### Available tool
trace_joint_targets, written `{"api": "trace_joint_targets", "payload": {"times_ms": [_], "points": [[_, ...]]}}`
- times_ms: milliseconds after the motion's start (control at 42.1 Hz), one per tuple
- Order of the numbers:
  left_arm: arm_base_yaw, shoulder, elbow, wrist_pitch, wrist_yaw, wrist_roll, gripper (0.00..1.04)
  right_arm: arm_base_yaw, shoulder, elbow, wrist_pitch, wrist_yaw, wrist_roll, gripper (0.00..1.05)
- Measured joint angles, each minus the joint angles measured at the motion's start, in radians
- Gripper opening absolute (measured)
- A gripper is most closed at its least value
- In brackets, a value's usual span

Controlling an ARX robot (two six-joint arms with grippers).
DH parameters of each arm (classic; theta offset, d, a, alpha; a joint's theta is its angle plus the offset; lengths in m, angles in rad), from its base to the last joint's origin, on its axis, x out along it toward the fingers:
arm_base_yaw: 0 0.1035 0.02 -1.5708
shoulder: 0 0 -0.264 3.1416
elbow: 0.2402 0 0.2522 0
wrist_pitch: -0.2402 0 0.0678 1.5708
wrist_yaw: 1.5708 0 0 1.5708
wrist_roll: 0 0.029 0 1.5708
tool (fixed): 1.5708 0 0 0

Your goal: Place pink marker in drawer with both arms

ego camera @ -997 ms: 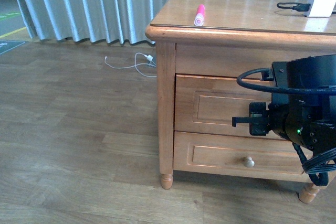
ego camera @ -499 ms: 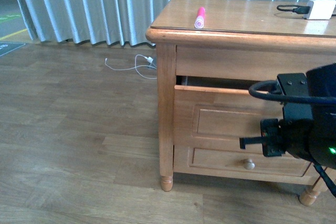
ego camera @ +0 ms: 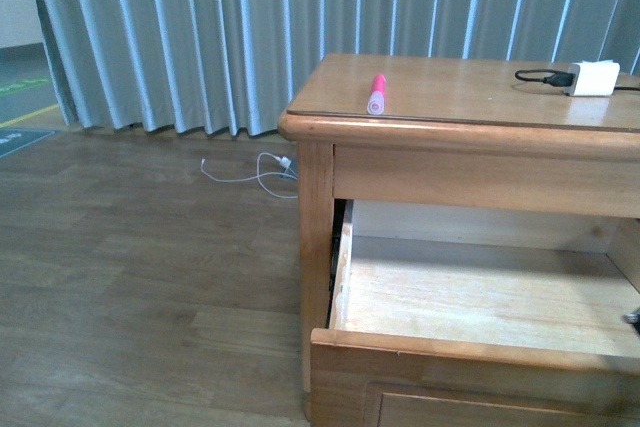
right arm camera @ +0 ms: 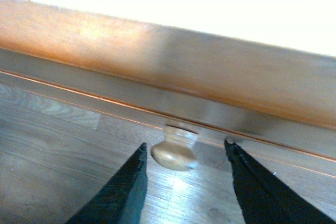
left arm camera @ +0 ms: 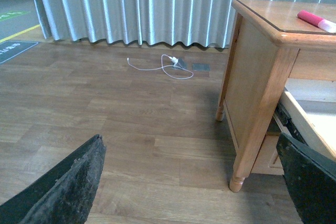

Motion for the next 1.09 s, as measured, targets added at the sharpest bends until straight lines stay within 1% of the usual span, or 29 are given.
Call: {"api": "trace_joint_targets", "payload": {"times_ms": [95,166,190,261,285,332,380,499,546,617,760,784,807,831,878,926,973,1068,1092], "points": [[0.000,0.000,0.000,0.000,0.000,0.000,0.99,-0.032,-0.125,-0.008,-0.078,-0.047,0.014,0.61],[0.000,0.000,0.000,0.000,0.000,0.000,0.99,-0.068,-0.314,-0.009,-0.219,-0.123,0.022,0.76],[0.000,0.000,0.000,0.000,0.000,0.000,0.99,-0.074,-0.357,-0.010,-0.251,-0.141,0.025,0.80],[0.000,0.000,0.000,0.000,0.000,0.000,0.99,-0.106,-0.547,-0.017,-0.384,-0.194,0.034,0.96],[0.000,0.000,0.000,0.000,0.000,0.000,0.99,-0.121,-0.607,-0.022,-0.426,-0.204,0.040,0.98],[0.000,0.000,0.000,0.000,0.000,0.000,0.99,-0.156,-0.718,-0.030,-0.504,-0.234,0.042,0.95],[0.000,0.000,0.000,0.000,0.000,0.000,0.99,-0.194,-0.805,-0.036,-0.567,-0.262,0.042,0.96],[0.000,0.000,0.000,0.000,0.000,0.000,0.99,-0.287,-0.953,-0.051,-0.660,-0.320,0.042,0.96],[0.000,0.000,0.000,0.000,0.000,0.000,0.99,-0.327,-1.004,-0.065,-0.665,-0.336,0.040,0.96],[0.000,0.000,0.000,0.000,0.000,0.000,0.99,-0.378,-1.062,-0.083,-0.661,-0.332,0.037,0.96],[0.000,0.000,0.000,0.000,0.000,0.000,0.99,-0.385,-1.067,-0.085,-0.660,-0.332,0.033,0.96],[0.000,0.000,0.000,0.000,0.000,0.000,0.99,-0.373,-1.083,-0.108,-0.603,-0.296,0.025,0.93],[0.000,0.000,0.000,0.000,0.000,0.000,0.99,-0.350,-1.112,-0.155,-0.492,-0.191,0.001,0.88],[0.000,0.000,0.000,0.000,0.000,0.000,0.99,-0.330,-1.143,-0.200,-0.390,-0.129,-0.011,0.83],[0.000,0.000,0.000,0.000,-0.001,0.000,0.99,-0.299,-1.183,-0.249,-0.271,-0.026,-0.029,0.74],[0.000,0.000,0.000,0.000,0.000,0.000,0.99,-0.234,-1.216,-0.261,-0.229,0.082,-0.039,0.63],[0.000,0.000,0.000,0.000,-0.001,0.000,0.99,-0.193,-1.236,-0.268,-0.227,0.096,-0.043,0.53],[0.000,0.000,0.000,0.000,0.000,0.000,0.99,-0.181,-1.266,-0.288,-0.246,0.101,-0.052,0.31],[0.000,0.000,0.000,0.000,0.000,0.000,0.99,-0.181,-1.269,-0.290,-0.248,0.105,-0.052,0.30]]}}
